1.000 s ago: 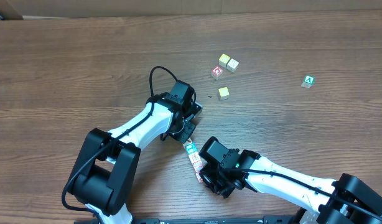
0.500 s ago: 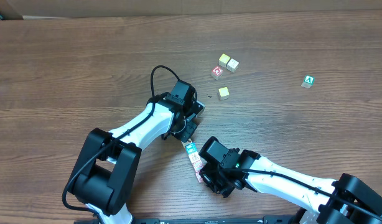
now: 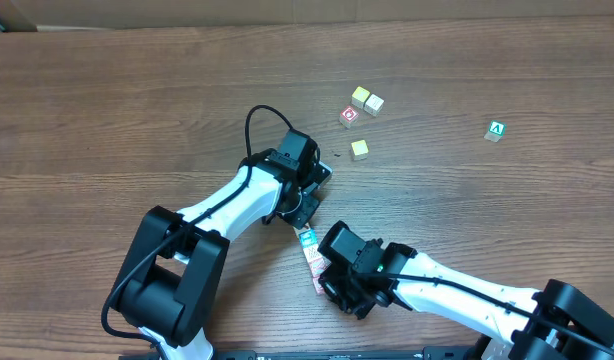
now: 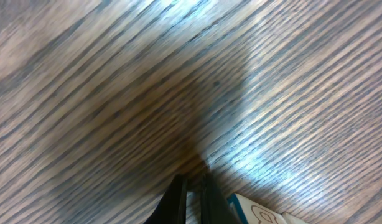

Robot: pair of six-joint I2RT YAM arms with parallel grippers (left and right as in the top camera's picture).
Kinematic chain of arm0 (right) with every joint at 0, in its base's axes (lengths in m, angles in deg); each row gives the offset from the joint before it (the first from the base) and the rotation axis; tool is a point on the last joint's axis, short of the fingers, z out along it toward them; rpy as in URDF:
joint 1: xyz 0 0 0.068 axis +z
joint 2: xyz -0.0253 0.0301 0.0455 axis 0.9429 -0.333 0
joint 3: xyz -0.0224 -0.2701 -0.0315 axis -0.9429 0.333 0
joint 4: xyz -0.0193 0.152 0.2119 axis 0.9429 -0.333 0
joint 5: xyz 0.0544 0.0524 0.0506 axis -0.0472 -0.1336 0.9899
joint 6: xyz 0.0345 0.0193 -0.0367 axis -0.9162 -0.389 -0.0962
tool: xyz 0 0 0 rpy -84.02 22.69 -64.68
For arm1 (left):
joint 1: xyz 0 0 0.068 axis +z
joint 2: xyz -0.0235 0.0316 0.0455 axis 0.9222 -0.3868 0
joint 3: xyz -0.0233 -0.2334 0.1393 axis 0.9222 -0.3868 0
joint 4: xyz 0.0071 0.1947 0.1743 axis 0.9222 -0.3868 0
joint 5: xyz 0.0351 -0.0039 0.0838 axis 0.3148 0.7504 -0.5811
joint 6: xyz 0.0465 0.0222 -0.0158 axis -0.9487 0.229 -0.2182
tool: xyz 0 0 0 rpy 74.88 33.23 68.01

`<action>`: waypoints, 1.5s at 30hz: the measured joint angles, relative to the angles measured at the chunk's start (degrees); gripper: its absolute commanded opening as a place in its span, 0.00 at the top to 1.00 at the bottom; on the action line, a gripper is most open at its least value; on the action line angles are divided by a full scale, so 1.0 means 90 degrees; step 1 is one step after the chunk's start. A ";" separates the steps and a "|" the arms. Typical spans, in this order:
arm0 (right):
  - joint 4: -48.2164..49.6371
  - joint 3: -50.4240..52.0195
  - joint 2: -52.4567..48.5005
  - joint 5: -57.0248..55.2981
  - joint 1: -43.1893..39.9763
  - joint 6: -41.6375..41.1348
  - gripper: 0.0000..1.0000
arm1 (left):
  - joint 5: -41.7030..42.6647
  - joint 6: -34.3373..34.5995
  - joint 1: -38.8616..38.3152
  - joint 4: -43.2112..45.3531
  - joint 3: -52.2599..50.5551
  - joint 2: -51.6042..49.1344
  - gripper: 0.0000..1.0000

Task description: Flip 5 blocks

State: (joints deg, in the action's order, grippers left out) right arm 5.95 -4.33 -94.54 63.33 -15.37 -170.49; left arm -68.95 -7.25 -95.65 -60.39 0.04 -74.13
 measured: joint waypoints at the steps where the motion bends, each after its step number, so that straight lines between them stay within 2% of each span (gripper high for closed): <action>1: 0.0007 -0.0002 0.0000 -0.0002 0.0015 0.0002 0.96 | -0.0007 -0.0002 -0.0015 0.0015 0.0000 -0.0002 0.96; 45: 0.0066 0.0000 0.0000 -0.0143 0.0046 0.0005 0.96 | 0.0316 -0.0002 -0.0345 0.0226 0.0000 -0.0036 0.96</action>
State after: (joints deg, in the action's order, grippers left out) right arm 6.54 -4.33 -94.54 62.04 -14.95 -170.45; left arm -66.11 -7.27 -98.75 -58.35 0.04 -74.45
